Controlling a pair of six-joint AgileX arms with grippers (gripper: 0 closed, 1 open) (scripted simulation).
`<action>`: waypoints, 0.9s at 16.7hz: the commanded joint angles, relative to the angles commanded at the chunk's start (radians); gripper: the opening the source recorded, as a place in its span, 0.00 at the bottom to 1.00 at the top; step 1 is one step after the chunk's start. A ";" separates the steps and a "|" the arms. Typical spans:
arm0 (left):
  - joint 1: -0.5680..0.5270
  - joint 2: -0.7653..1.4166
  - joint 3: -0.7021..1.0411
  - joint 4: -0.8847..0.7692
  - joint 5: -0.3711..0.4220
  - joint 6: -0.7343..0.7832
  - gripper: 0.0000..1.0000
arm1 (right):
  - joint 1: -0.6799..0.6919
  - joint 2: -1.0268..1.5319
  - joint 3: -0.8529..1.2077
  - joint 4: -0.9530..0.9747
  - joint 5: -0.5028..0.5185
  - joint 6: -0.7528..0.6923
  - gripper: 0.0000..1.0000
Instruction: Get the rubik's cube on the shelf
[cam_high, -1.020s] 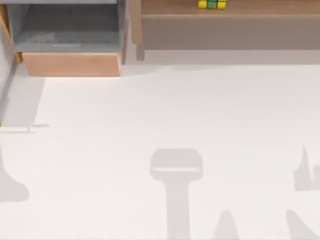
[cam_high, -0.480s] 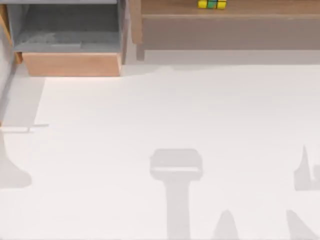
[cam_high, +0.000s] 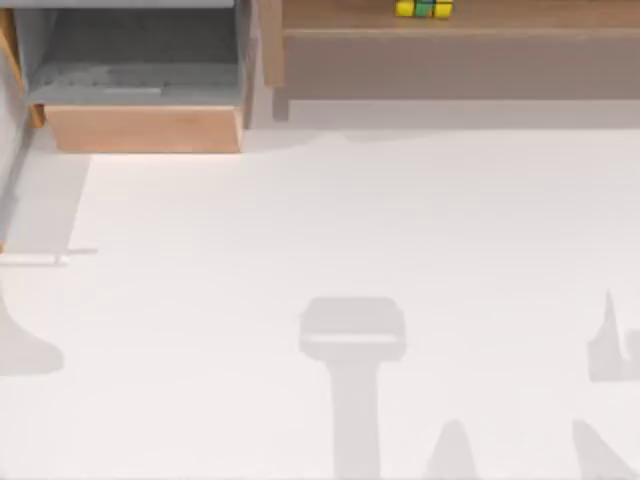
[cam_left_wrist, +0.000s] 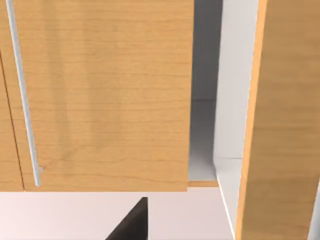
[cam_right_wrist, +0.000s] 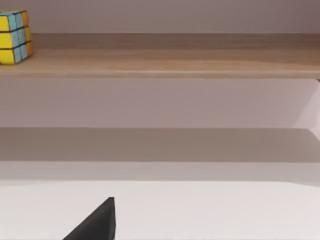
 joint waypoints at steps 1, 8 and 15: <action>0.000 0.000 0.000 0.000 0.000 0.000 0.55 | 0.000 0.000 0.000 0.000 0.000 0.000 1.00; 0.000 0.000 0.000 0.000 0.000 0.000 0.02 | 0.000 0.000 0.000 0.000 0.000 0.000 1.00; 0.000 0.000 0.000 0.000 0.000 0.000 0.00 | 0.000 0.000 0.000 0.000 0.000 0.000 1.00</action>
